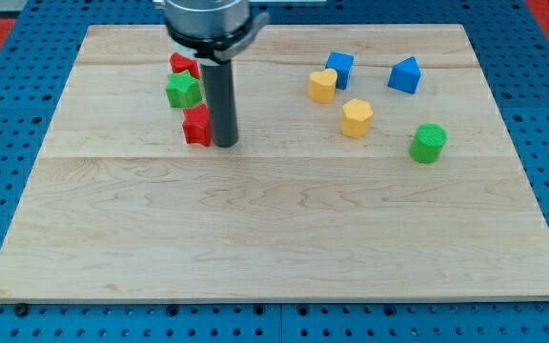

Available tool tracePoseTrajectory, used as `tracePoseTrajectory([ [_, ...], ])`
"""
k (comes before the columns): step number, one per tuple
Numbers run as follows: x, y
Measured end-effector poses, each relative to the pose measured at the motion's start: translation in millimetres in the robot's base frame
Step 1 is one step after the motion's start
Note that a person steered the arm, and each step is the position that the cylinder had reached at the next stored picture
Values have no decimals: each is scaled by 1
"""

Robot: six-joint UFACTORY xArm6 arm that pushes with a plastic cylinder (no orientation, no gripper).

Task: Move the yellow hexagon close to the blue triangle

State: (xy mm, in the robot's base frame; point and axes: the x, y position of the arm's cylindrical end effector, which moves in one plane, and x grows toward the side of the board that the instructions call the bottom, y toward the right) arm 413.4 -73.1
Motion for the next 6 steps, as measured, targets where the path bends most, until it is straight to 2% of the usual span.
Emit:
tracePoseTrajectory([
  [2,-16,-6],
  [4,1,105],
  [5,-11,166],
  [6,-16,202],
])
